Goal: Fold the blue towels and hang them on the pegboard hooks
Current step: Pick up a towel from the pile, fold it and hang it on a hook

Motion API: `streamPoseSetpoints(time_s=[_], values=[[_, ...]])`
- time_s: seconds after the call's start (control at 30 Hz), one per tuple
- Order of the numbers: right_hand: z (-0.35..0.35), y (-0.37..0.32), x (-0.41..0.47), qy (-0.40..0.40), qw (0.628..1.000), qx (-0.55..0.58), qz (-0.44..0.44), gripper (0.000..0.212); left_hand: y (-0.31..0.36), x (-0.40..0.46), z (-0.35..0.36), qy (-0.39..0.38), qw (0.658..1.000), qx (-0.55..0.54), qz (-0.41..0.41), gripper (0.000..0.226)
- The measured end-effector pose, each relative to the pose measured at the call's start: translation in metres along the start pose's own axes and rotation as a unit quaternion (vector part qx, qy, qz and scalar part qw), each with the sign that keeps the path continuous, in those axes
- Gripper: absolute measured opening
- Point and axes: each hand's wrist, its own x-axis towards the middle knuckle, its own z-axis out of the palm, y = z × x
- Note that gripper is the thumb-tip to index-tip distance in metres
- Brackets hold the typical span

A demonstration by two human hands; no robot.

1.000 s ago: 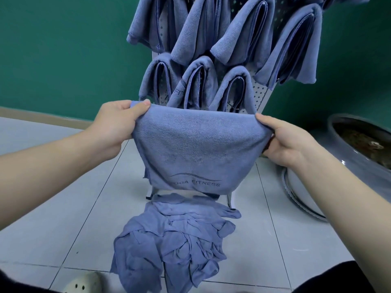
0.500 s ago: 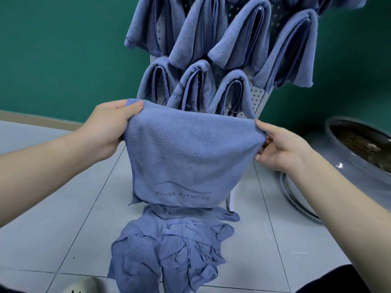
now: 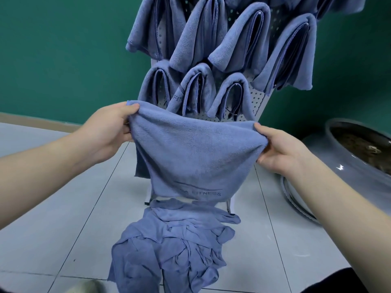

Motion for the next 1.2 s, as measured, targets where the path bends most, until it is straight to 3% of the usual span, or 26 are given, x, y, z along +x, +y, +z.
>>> streamPoseSetpoints(time_s=[0.07,0.2,0.4,0.7,0.9,1.0,1.13,1.2], values=[[-0.001,0.000,0.002,0.001,0.999,-0.027,-0.029,0.033,-0.001,0.000,0.000,-0.001,1.000,0.001,-0.004,0.022],[-0.004,-0.003,0.002,0.009,0.994,-0.065,-0.083,0.003,-0.001,0.000,-0.002,0.026,0.999,0.038,0.016,0.022],[-0.006,-0.002,0.001,0.010,0.992,-0.079,-0.099,0.006,-0.005,-0.001,-0.001,0.088,0.989,0.086,0.079,0.022],[0.002,-0.002,-0.008,-0.055,0.974,-0.073,-0.205,0.014,-0.004,0.005,-0.006,0.121,0.985,0.044,0.119,0.035],[0.003,-0.006,-0.013,-0.049,0.959,-0.082,-0.265,0.009,0.004,0.001,-0.003,0.076,0.987,0.046,0.133,0.013],[0.001,-0.011,-0.014,-0.044,0.958,-0.080,-0.273,0.010,0.007,0.000,-0.004,0.092,0.986,0.048,0.135,0.012],[-0.004,-0.013,-0.010,-0.030,0.962,-0.092,-0.256,0.031,0.008,0.001,-0.005,0.144,0.982,0.039,0.119,0.012],[-0.007,-0.011,-0.005,-0.037,0.964,-0.119,-0.234,0.031,0.006,0.004,-0.006,0.167,0.980,0.032,0.102,0.020]])
